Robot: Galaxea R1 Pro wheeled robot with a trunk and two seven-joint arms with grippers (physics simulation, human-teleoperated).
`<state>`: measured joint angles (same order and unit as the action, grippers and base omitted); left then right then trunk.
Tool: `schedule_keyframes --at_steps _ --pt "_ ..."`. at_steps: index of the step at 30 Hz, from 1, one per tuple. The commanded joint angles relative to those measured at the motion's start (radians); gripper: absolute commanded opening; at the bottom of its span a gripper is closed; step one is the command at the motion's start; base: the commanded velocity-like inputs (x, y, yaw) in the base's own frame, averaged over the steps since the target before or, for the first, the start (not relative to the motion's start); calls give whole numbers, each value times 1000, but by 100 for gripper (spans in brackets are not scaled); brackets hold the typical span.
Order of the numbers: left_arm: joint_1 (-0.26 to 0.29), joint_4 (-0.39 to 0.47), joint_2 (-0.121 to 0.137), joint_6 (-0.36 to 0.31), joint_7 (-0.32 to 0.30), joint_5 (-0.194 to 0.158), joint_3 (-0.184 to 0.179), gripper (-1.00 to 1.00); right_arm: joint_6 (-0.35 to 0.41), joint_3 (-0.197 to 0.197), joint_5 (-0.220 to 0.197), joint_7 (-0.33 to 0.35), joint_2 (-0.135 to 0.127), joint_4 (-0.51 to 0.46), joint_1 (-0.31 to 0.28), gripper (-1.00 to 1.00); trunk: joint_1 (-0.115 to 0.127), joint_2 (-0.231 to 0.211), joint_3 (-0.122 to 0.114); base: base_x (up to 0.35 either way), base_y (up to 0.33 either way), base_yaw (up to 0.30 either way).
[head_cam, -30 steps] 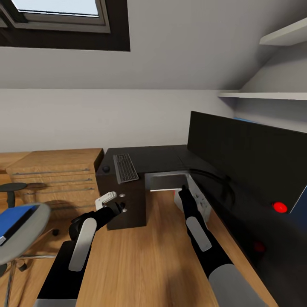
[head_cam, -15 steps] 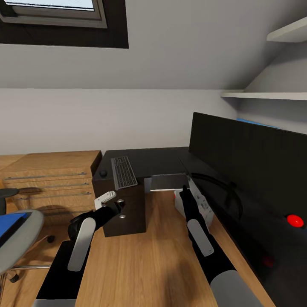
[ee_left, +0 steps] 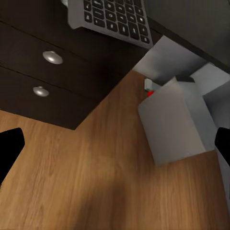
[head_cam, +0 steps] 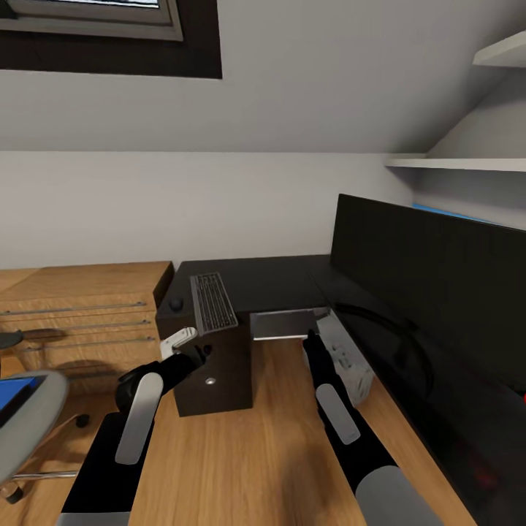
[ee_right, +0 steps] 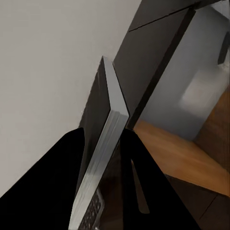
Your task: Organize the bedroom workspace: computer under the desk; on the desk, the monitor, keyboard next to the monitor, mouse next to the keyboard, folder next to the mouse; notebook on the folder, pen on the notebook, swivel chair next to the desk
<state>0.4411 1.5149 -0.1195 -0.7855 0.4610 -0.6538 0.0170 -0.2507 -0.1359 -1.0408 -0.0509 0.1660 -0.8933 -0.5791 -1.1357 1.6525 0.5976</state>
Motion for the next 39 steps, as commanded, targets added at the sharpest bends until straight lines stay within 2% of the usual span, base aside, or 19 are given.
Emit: schedule_keyframes --at_steps 1,14,28,39 --pt "1 1 0 -3 8 -11 1 100 0 -4 -6 -5 -1 5 -1 -100 0 1 1 306 93 0" --pt "1 1 0 -3 8 -10 0 100 7 -3 -7 -3 -1 35 -1 -100 0 1 1 312 110 0" --pt "1 1 1 -3 9 -10 1 100 7 -2 -8 -4 0 36 -1 -100 0 1 1 283 211 0" --pt "1 1 1 -3 10 -10 1 100 7 0 -6 -4 0 37 -1 -100 0 1 1 107 84 0"
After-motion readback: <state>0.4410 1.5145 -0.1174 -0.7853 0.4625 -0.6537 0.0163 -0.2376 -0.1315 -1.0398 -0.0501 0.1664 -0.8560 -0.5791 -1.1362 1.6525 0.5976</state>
